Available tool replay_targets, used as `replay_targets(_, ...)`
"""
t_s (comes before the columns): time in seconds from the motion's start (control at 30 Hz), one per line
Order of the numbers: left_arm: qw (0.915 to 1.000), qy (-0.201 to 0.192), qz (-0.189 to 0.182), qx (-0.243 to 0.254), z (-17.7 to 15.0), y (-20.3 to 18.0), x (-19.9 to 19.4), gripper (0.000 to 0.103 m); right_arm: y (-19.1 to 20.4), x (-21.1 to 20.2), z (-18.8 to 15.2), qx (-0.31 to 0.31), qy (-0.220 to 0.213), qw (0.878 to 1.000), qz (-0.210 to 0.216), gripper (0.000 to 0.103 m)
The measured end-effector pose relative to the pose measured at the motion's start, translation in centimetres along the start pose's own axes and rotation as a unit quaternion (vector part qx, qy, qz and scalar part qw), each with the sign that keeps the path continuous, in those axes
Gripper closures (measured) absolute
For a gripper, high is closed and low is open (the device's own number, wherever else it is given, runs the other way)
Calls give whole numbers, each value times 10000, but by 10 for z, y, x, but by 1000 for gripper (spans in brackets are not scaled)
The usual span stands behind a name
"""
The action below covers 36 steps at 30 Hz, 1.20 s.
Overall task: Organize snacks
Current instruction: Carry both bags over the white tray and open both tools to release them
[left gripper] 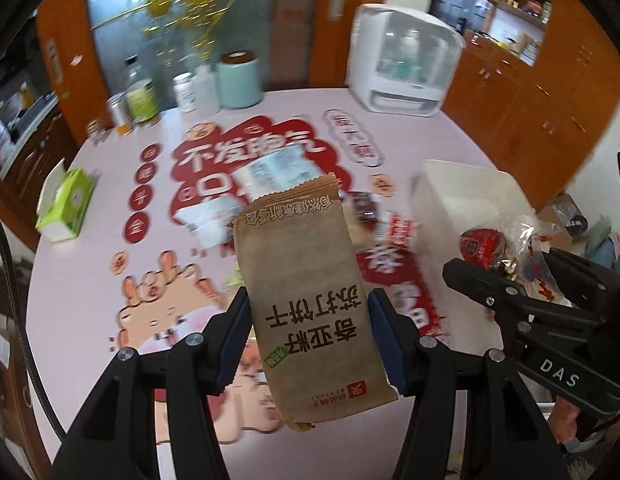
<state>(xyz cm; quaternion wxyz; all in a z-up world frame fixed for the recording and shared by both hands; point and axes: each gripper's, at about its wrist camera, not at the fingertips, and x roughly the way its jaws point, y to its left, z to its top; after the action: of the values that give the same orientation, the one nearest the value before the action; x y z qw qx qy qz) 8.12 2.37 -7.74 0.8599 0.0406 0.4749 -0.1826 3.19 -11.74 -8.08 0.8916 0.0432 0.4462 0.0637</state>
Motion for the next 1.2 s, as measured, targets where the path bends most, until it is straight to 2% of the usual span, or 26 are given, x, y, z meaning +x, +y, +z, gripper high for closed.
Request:
replay_targets(0.13,9996,-65,-108,260,7,-53,-2,46,-44,-25,-6,262,-64,9994,-197,61)
replay_targets(0.27,9987,-134,-250,429,17,-105,-1,46,-95,-46,-10,465,-122,9971,-583,61)
replay_targets(0.47,9967,-128,-501,627,30,-181,15,46,-166,-65,-17,699,-160,9920,-1040,61)
replay_targets(0.67,9954,-67,-657,689,40,-240,30,46,-212,-76,-25,742,-141,9906,-1137,60)
replay_targets(0.83,9956,-22,-665,666,47,-263,41,46,-231,-75,-28,712,-74,9915,-1091,60)
replay_targets(1.13,9966,93,-618,545,51,-269,59,46,-248,-63,-28,654,121,9929,-990,59)
replay_targets(1.2,9965,134,-674,478,50,-267,61,43,-251,-59,-28,684,206,9930,-938,59)
